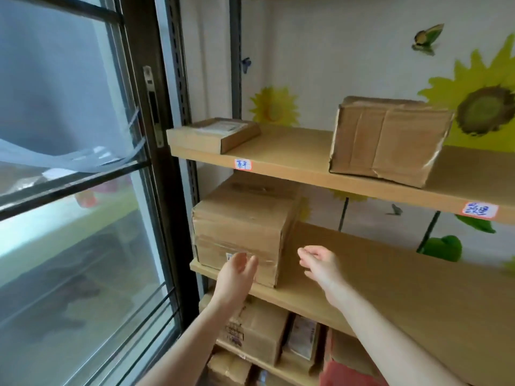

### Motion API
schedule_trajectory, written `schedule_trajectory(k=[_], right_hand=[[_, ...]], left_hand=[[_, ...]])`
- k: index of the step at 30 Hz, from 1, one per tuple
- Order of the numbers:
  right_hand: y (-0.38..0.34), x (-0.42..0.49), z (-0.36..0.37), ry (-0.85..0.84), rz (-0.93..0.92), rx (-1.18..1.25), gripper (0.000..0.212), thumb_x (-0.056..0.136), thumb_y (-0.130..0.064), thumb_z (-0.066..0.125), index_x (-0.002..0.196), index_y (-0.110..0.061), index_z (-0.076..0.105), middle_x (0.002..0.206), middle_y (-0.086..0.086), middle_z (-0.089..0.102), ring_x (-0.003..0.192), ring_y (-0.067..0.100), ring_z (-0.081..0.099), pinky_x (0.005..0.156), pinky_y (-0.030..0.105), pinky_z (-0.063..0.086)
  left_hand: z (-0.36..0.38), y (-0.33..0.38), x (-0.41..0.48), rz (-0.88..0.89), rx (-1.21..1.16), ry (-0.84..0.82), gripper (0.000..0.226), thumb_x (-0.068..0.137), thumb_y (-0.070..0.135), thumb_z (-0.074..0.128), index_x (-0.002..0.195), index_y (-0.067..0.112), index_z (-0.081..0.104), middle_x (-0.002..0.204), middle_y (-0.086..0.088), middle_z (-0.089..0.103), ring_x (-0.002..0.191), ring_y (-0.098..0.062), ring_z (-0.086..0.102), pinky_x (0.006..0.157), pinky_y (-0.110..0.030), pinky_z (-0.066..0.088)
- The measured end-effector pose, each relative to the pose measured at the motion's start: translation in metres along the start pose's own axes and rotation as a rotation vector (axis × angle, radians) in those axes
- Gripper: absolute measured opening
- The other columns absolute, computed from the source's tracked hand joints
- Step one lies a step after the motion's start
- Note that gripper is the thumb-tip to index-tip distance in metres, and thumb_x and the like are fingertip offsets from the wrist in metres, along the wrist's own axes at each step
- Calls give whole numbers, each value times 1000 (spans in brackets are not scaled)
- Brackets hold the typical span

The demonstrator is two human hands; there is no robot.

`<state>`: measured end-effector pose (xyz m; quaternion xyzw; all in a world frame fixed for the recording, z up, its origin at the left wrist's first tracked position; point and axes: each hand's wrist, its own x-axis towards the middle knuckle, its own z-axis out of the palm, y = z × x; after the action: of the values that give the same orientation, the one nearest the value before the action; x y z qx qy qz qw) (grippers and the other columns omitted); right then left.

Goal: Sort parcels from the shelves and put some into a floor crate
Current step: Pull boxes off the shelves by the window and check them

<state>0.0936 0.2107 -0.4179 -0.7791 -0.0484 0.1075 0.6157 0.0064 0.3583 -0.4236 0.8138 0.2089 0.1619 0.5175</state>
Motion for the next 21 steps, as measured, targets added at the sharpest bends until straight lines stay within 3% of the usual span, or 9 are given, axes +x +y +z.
schedule_trajectory(k=[3, 8, 12, 14, 16, 21], right_hand=[[-10, 24, 31, 26, 28, -6, 47, 89, -30, 58, 128, -6, 49, 127, 10, 55, 114, 24, 54, 102, 39, 43], [-24, 50, 67, 93, 73, 9, 63, 91, -40, 52, 142, -10, 31, 146, 10, 37, 130, 29, 40, 106, 40, 33], [-25, 60, 82, 183, 133, 78, 50, 91, -42, 51, 132, -14, 45, 137, 8, 47, 113, 26, 47, 97, 38, 36], [-23, 63, 89, 231, 159, 117, 50, 90, -43, 52, 130, -14, 46, 135, 7, 49, 112, 25, 46, 94, 37, 36], [-23, 63, 95, 264, 180, 135, 51, 91, -43, 50, 132, -14, 44, 137, 7, 47, 121, 26, 44, 96, 37, 35], [-28, 50, 109, 314, 198, 120, 49, 94, -38, 45, 136, -12, 41, 136, 6, 47, 125, 27, 43, 97, 37, 35]], left_hand=[[-21, -13, 28, -41, 1, 50, 42, 95, 31, 49, 129, 6, 51, 123, -8, 60, 116, -21, 54, 89, -23, 40], [-57, -35, 78, -76, -27, 194, 57, 94, 36, 49, 139, 4, 37, 140, -12, 47, 129, -24, 45, 106, -35, 38], [-78, -43, 116, -65, -102, 206, 53, 93, 35, 51, 135, 5, 41, 134, -9, 51, 124, -24, 48, 99, -33, 41], [-82, -48, 132, -54, -138, 144, 42, 91, 36, 52, 122, 7, 51, 123, -9, 59, 104, -22, 57, 90, -37, 48], [-84, -52, 143, -47, -183, 115, 36, 90, 37, 54, 112, 9, 55, 110, -9, 63, 89, -18, 58, 78, -33, 49], [-96, -61, 150, -69, -130, 56, 70, 85, 55, 51, 137, 10, 40, 128, -18, 52, 114, -30, 54, 100, -46, 45]])
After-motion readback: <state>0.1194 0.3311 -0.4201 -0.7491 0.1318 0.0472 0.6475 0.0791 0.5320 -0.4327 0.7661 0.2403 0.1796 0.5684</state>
